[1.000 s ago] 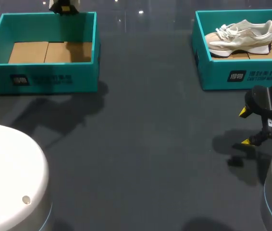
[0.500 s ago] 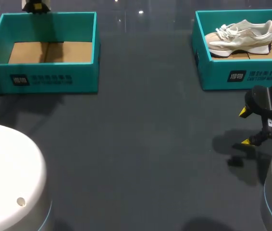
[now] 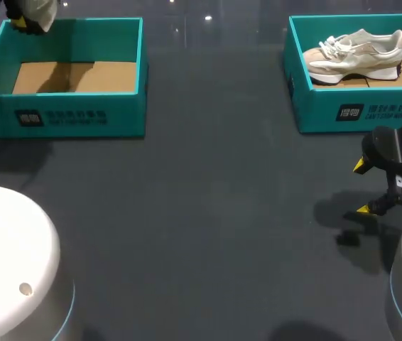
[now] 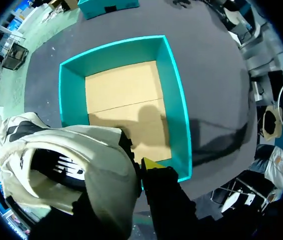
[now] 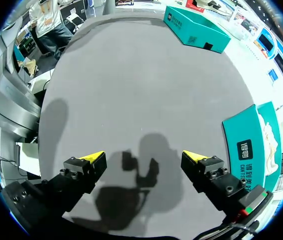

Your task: Take the shoe out of the shoebox, open the shoe tongue, remove and reinsert the insole, then place the shoe into the shoebox

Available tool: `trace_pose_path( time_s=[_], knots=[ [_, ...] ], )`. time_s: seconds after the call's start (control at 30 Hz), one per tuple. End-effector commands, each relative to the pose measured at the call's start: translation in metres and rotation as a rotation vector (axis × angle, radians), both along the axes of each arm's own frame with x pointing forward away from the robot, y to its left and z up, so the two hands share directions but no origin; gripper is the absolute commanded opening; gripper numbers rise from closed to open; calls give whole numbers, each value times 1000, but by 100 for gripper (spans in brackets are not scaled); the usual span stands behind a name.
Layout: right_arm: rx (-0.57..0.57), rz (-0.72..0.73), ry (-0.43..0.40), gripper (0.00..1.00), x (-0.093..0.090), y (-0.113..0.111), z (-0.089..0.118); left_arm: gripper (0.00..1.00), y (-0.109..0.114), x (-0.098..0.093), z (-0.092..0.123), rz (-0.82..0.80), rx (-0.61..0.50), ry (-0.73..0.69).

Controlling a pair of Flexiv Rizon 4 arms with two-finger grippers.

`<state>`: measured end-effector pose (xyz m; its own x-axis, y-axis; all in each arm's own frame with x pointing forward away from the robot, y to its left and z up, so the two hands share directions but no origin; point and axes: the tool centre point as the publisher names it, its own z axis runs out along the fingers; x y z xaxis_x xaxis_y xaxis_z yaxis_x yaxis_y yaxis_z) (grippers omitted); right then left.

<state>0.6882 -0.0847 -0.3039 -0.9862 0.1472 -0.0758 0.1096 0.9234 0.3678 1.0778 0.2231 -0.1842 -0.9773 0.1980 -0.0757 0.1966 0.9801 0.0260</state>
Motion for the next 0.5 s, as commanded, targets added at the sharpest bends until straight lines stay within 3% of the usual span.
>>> trace_pose_path(
  time_s=[0.03,0.27,0.33,0.43,0.5],
  knots=[
    [-2,-1,-2,100,-2,0,0,0,4,-13,-1,-206,-4,-99],
    [-2,-1,-2,100,-2,0,0,0,4,-13,-1,-206,-4,-99],
    [-2,-1,-2,100,-2,0,0,0,6,-9,1,-349,-39,-42],
    [-2,-1,-2,100,-2,0,0,0,29,2,3,-457,-122,40],
    [-2,-1,-2,100,-2,0,0,0,40,8,3,-521,-111,78]
  ],
)
